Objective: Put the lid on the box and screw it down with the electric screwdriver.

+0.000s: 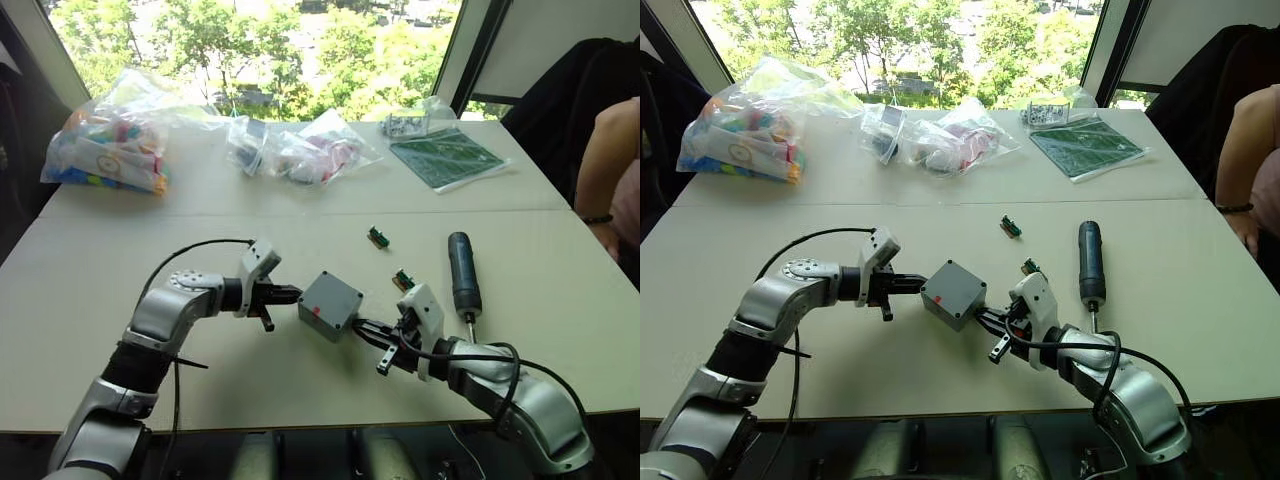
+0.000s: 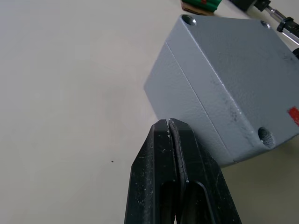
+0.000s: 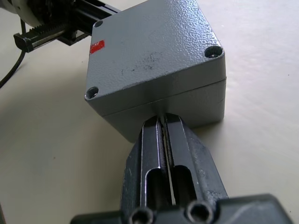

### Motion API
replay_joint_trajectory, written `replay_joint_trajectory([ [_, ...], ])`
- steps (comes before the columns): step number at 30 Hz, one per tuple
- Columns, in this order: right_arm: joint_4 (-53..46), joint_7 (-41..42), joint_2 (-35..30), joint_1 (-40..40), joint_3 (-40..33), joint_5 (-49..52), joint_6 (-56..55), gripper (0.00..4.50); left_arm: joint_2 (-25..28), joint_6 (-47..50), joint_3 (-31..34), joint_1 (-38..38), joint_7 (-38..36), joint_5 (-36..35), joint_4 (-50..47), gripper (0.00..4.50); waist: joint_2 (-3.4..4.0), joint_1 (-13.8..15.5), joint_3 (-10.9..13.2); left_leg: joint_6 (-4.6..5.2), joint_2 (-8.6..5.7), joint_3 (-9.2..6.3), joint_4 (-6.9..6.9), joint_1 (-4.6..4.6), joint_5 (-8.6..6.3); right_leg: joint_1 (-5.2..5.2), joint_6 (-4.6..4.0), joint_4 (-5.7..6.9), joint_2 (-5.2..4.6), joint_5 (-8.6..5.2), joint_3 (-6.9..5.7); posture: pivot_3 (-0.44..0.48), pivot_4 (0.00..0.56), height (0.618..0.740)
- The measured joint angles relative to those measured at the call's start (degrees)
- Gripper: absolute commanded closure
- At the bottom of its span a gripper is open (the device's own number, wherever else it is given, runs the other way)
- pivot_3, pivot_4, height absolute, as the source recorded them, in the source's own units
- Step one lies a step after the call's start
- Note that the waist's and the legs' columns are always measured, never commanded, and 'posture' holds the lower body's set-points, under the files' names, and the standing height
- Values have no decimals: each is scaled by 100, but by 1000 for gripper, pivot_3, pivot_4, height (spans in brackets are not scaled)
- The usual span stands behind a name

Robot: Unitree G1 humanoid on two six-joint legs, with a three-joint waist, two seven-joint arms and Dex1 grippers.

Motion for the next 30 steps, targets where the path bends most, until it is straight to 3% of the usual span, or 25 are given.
replay_joint_trajectory([
  [9, 671, 135, 49, -512, -135, -264, -129, 4440, -54, 577, 228, 470, 295, -231, -852, 4500, 1, 21, 0, 0, -2, 1, 0, -1, 0, 0, 0, 0, -2, 0, 0, 0, 150, 740],
  [22, 690, 381, 34, -486, -288, -310, -165, 4440, -116, 533, 320, 470, 441, -296, -866, 4500, 1, 18, 0, 0, 0, -1, -1, 0, 0, 0, 0, 1, 1, 0, 0, 0, 150, 740],
  [28, 343, 176, -96, -175, -1190, -136, -82, 4440, 106, 3, 1099, 488, 1012, -101, -938, 4500, 2, 23, 1, 0, -2, 1, 0, 0, 0, 2, 0, -1, -3, 0, 0, 0, 150, 740],
  [30, 308, 118, -158, -122, -1419, -109, 1, 4440, 31, 72, 1237, 492, 928, -431, -1141, 4500, 2, 38, 1, 0, -4, 2, 0, -1, 0, 3, 0, -2, -6, 0, 1, 0, 150, 740],
])
